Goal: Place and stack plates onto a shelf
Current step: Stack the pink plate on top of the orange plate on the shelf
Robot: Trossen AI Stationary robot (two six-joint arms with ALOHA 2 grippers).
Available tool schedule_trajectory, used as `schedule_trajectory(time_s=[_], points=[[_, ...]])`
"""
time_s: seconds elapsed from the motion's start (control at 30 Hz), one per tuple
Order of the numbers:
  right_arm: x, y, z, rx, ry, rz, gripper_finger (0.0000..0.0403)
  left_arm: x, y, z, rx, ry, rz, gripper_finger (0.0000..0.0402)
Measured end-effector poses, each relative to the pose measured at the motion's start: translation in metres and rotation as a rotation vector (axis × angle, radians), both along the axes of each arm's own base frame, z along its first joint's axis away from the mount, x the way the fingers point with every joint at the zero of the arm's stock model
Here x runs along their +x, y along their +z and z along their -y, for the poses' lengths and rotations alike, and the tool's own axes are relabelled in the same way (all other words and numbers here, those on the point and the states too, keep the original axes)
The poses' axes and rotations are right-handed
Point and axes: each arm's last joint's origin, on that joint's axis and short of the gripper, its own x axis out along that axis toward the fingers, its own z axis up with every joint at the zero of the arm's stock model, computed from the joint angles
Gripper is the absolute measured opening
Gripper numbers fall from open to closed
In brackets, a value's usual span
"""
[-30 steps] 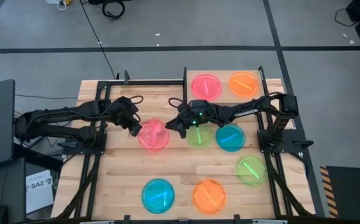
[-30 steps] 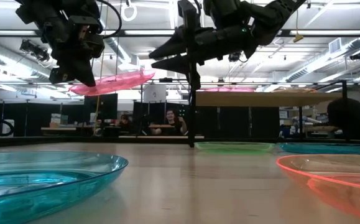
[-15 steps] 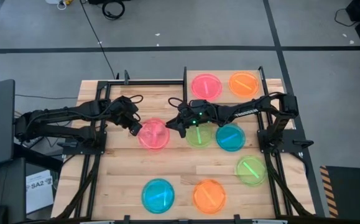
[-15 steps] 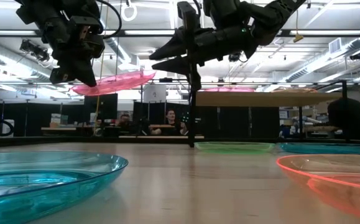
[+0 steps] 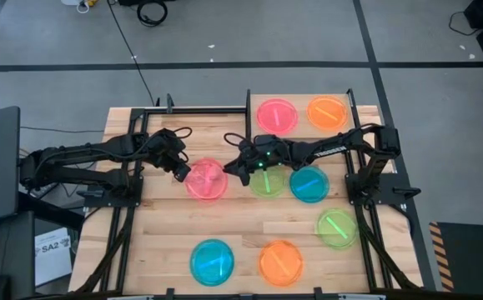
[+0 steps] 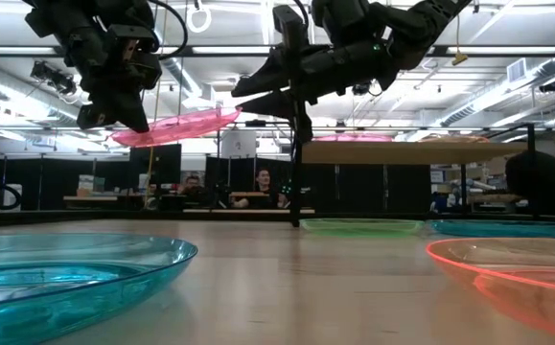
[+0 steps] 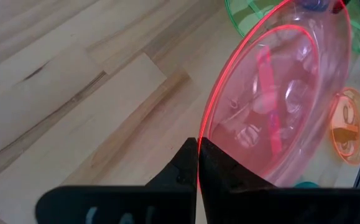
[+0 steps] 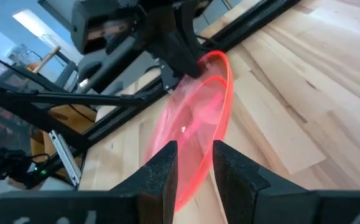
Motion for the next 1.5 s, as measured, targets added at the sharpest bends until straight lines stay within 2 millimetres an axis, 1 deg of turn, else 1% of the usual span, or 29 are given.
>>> schedule_trajectory(time_s=[0.13, 0.37, 0.6, 0.8, 0.93, 1.3, 1.43, 1.5], points=[[-0.001, -0.004, -0.002, -0.015, -0.022, -0.039, 0.0107, 0.000, 0.000, 0.000, 0.000, 0.000, 0.000, 0.0008], [-0.001, -0.004, -0.002, -0.025, -0.028, -0.039, 0.0107, 0.000, 0.000, 0.000, 0.000, 0.000, 0.000, 0.0008], [0.001, -0.012, -0.002, -0.019, -0.023, -0.075, 0.0107, 0.002, 0.001, 0.000, 0.006, 0.000, 0.020, 0.0008], [0.001, -0.012, -0.002, -0.018, -0.020, -0.075, 0.0105, 0.003, 0.002, -0.001, 0.010, 0.000, 0.034, 0.0008], [0.000, -0.013, -0.002, -0.017, -0.020, -0.081, 0.0089, 0.003, 0.002, -0.001, 0.010, 0.000, 0.034, 0.0009], [0.000, -0.014, -0.002, -0.016, -0.029, -0.090, 0.0024, 0.002, 0.002, -0.001, 0.007, -0.002, 0.034, 0.0009], [0.000, -0.014, -0.002, -0.017, -0.031, -0.091, 0.0014, 0.002, 0.002, 0.000, 0.003, -0.005, 0.036, 0.0010], [0.000, -0.014, -0.002, -0.014, -0.032, -0.092, 0.0013, 0.002, 0.002, 0.000, -0.005, -0.015, 0.038, 0.0017]])
